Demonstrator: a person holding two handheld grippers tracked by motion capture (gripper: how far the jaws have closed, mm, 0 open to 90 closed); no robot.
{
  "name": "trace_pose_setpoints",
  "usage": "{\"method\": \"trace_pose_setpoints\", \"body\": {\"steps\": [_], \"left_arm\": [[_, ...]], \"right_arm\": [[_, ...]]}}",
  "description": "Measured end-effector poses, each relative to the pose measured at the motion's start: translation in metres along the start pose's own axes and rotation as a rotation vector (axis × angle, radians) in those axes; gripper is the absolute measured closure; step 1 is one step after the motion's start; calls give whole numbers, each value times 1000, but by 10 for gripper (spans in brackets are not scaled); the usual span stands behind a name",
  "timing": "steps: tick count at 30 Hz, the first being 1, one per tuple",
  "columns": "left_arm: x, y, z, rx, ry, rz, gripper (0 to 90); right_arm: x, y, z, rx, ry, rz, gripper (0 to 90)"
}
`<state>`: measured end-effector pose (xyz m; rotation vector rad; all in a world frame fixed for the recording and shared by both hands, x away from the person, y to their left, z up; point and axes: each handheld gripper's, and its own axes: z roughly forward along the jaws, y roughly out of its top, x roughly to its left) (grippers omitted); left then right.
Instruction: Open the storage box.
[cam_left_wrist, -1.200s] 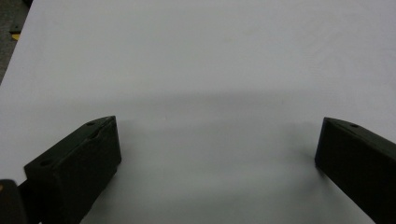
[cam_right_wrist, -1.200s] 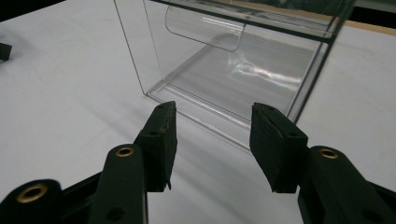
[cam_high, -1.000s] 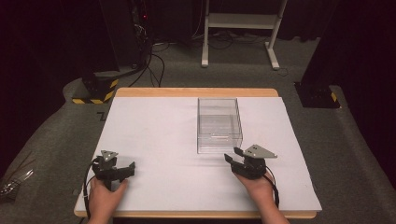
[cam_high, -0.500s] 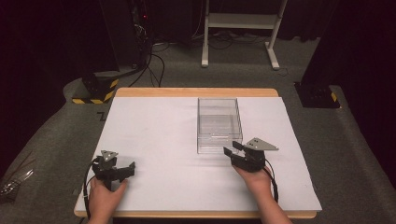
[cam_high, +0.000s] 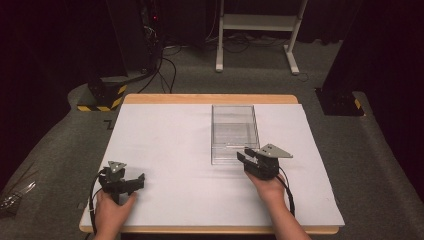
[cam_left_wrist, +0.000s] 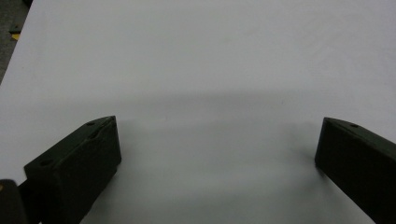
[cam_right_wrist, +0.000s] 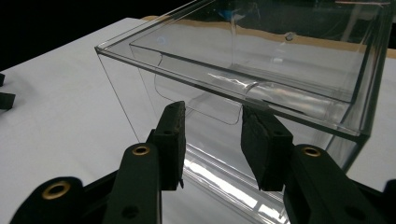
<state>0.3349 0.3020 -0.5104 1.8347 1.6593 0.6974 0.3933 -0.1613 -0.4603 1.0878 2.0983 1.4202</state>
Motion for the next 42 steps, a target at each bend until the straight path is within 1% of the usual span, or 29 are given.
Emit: {"method": "trace_pose_setpoints", "body": {"steps": [4,6,10,13,19,24,26,27,30,33,37,42], "left_arm": [[0,0,0,0,0,0,4],[0,0,0,0,0,0,4],[0,0,0,0,0,0,4],[0,0,0,0,0,0,4],[0,0,0,-1,0,0,4],[0,0,0,0,0,0,4],[0,0,0,0,0,0,4],[0,0,0,0,0,0,4],[0,0,0,0,0,0,4],[0,0,0,0,0,0,4],[0,0,0,0,0,0,4],[0,0,0,-1,0,0,4]], "right_arm": [[-2,0,2,-10,18,-2,632],[-5,0,2,-15,30,-4,655],[-7,0,3,-19,39,-4,667],[-10,-1,5,-23,59,4,683],[-11,-2,7,-23,72,1,687],[-13,-3,9,-24,88,0,710],[-15,-3,9,-24,99,0,722],[-17,-3,9,-22,112,-1,736],[-18,-3,8,-20,123,-3,752],[-21,-3,7,-20,137,10,765],[-23,-4,6,-23,153,14,784],[-26,-5,5,-25,167,6,807]]}}
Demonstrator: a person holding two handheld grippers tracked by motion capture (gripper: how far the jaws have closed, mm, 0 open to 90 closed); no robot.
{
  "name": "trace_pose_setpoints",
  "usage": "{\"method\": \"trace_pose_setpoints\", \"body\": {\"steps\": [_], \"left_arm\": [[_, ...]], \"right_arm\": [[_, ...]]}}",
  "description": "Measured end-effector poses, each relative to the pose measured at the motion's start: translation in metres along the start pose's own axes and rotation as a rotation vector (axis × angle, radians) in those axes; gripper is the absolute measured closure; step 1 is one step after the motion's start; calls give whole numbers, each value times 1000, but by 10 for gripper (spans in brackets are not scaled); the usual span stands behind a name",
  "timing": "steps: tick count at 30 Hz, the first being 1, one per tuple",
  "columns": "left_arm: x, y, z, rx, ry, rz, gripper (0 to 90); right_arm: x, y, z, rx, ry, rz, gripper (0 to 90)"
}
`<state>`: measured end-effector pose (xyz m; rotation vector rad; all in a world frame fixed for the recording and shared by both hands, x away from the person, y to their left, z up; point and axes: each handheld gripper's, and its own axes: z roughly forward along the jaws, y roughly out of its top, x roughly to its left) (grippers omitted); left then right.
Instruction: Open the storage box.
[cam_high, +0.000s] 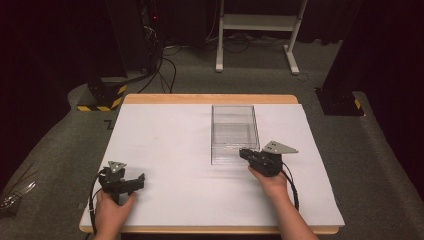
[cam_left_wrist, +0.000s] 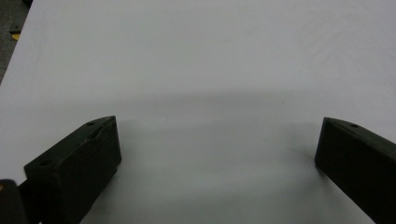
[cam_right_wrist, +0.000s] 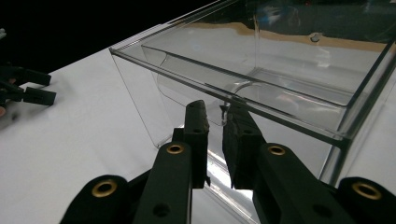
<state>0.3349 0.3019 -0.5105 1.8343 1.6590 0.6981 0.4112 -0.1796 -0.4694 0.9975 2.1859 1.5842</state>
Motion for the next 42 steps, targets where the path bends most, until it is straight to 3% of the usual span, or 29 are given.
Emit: {"method": "trace_pose_setpoints", "body": {"steps": [12,24,35,42], "left_arm": [[0,0,0,0,1,0,4],[0,0,0,0,1,0,4],[0,0,0,0,1,0,4],[0,0,0,-1,1,0,4]], "right_arm": [[-2,-3,-6,-10,38,-11,834],[5,-11,-18,-7,70,-21,845],[3,-9,-11,-3,105,-31,789],[0,-9,-13,-4,133,-25,820]]}}
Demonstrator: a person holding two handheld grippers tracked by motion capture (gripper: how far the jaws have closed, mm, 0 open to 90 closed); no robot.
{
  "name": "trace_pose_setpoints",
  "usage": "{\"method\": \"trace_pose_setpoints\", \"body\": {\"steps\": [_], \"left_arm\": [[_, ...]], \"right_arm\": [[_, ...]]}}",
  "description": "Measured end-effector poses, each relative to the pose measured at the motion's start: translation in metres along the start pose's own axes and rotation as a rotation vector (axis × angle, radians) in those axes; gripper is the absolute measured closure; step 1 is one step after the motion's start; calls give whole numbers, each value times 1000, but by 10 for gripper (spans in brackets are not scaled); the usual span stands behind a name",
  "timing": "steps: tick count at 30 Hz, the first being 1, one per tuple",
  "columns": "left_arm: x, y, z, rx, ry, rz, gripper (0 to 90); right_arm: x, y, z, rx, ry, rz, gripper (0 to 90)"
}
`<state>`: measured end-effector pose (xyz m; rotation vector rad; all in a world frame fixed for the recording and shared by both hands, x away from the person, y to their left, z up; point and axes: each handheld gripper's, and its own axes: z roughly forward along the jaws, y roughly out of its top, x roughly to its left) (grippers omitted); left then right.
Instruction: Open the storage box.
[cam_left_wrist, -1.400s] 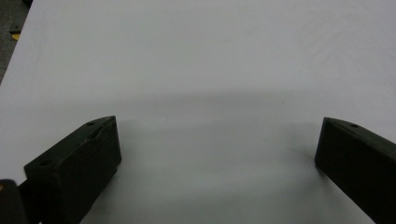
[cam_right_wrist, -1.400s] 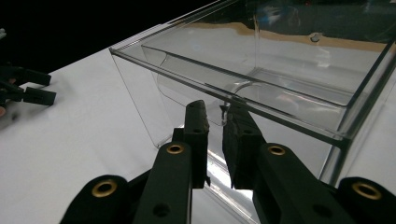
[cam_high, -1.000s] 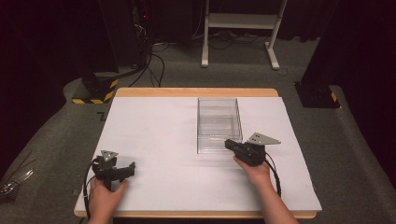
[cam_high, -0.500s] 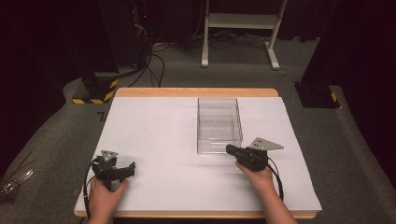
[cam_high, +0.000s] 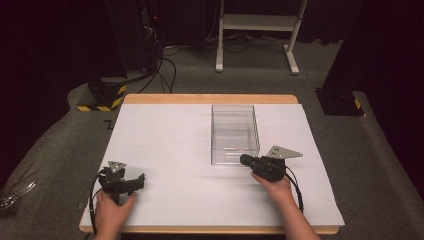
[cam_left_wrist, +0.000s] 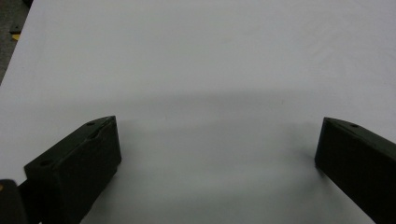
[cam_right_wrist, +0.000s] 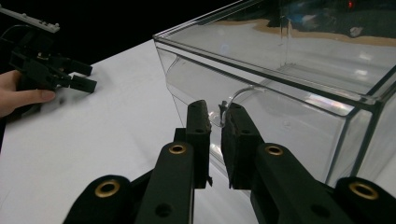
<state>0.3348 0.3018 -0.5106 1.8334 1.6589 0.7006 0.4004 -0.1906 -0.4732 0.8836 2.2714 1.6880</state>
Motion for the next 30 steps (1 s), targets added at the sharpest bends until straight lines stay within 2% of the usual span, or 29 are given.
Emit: {"method": "trace_pose_setpoints", "body": {"steps": [10,30], "left_arm": [[0,0,0,0,0,0,4],[0,0,0,1,-1,0,4]], "right_arm": [[4,-3,-5,2,21,-11,828],[17,-10,-17,12,29,-31,834]]}}
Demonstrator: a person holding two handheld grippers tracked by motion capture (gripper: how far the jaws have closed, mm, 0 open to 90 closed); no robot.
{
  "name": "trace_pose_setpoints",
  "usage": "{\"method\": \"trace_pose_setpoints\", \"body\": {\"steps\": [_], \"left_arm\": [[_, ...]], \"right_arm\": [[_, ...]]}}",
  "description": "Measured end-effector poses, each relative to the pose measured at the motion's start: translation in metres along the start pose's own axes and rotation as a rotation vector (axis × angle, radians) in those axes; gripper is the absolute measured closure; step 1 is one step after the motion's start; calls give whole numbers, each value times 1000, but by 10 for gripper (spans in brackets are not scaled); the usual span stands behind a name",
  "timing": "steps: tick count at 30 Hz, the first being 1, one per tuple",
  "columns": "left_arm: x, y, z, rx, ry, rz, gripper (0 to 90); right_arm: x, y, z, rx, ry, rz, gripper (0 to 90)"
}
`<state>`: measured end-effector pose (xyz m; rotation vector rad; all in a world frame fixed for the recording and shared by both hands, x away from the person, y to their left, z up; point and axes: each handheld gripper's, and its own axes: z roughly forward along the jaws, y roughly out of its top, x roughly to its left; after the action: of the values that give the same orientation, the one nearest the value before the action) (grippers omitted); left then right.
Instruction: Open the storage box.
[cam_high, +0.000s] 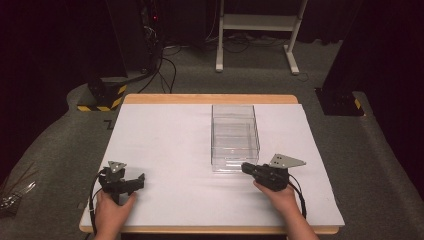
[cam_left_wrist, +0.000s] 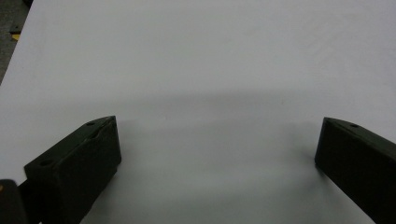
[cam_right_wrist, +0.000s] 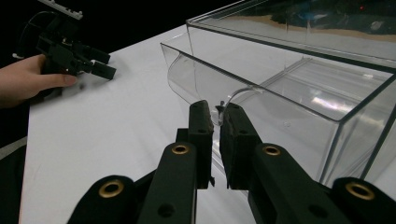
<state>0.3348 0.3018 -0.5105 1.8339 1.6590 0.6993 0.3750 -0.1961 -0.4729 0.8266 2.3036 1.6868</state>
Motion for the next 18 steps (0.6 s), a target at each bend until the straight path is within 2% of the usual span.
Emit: {"method": "trace_pose_setpoints", "body": {"steps": [18], "left_arm": [[0,0,0,-1,1,0,4]], "right_arm": [[10,-6,-11,5,22,-7,843]]}}
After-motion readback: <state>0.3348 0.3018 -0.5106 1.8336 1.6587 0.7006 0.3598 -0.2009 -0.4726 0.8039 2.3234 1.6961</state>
